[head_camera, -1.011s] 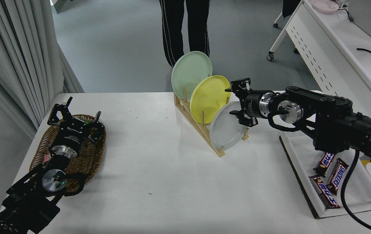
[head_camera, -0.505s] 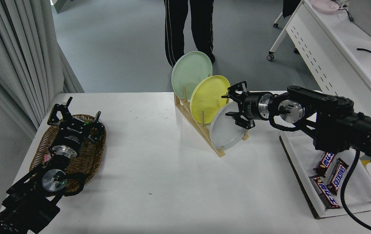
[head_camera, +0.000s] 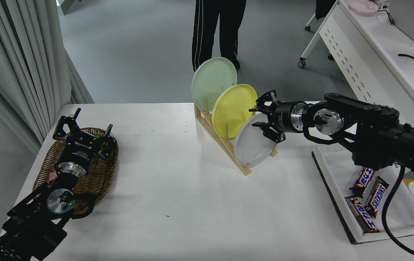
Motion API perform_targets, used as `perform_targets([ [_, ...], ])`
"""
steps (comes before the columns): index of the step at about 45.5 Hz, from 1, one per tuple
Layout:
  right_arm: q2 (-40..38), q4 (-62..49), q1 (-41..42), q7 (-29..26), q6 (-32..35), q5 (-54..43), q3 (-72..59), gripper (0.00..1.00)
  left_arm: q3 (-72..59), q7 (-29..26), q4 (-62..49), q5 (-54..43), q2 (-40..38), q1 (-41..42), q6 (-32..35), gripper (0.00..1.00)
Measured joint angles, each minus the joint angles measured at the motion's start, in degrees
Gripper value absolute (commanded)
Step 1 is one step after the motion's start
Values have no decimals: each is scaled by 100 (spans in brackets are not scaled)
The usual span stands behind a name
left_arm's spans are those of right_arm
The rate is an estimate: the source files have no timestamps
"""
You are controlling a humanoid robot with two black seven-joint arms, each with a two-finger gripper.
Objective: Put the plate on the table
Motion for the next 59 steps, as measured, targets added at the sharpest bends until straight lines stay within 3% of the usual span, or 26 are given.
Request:
perform_targets([
  [12,0,-35,-1,-20,1,2,40,35,0,0,-2,0,0,0,0,100],
  [26,14,-65,-12,-26,-11,-10,49,24,0,0,-2,0,0,0,0,100],
  [59,41,-128,-15,-36,-83,-18,48,19,0,0,-2,0,0,0,-3,100],
])
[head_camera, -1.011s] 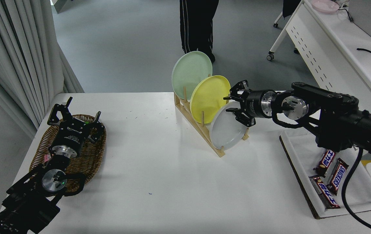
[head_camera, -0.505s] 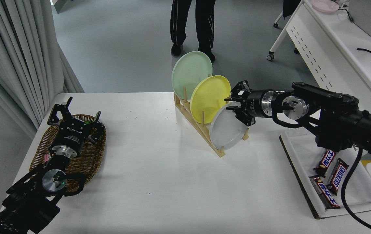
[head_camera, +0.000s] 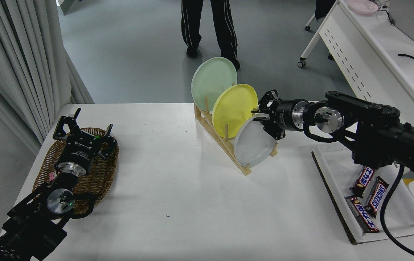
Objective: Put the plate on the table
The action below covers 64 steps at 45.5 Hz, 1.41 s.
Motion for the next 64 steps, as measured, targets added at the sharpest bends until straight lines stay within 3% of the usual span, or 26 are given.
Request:
perform_targets([
  [43,12,-38,0,-90,-28,8,8,0,0,0,0,0,0,0,1,100],
  [64,-52,-7,93,-188,15,6,124,0,0,0,1,0,0,0,2,100],
])
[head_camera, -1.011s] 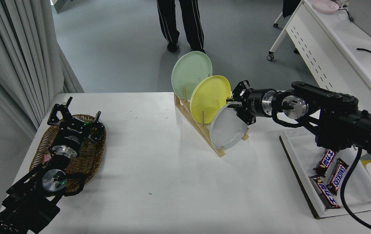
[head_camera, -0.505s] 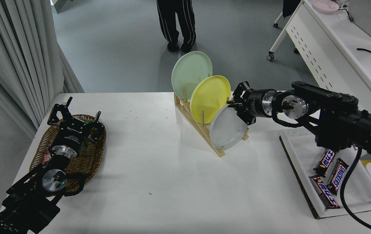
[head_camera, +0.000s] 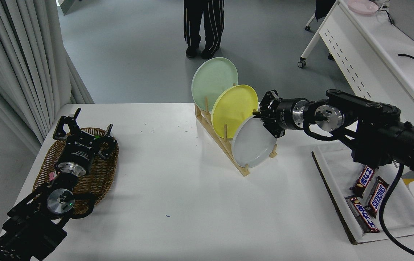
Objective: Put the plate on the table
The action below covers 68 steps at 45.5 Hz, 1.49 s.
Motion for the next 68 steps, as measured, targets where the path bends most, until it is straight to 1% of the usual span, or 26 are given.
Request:
perform_targets([
  [15,-300,242,383,-446,49,12,273,0,0,1,1,0,0,0,0,100],
  [25,-640,796,562,-695,4,120,587,0,0,1,0,0,0,0,0,100],
  [33,-929,1277,746,-932,-100,382,822,0,0,1,0,-2,0,0,0,100],
  [48,-1197,1775,1250,-1313,-591,1217,975,0,-1,1,0,0,0,0,1,100],
  [68,-1201,2311,1419,-1592,-1417,1821,1258,0,-1,0,1,0,0,0,1,100],
])
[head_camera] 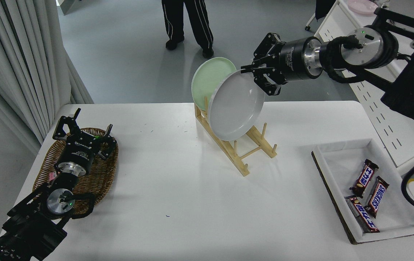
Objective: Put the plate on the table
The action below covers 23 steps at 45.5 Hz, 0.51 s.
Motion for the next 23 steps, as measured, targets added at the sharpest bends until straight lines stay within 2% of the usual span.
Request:
perform_targets([
  [14,35,164,-48,-216,-555,189,333,0,0,0,0,0,0,0,0,100],
  [23,224,204,-212,-282,-1035,638,482,0,0,-1,0,0,0,0,0,100],
])
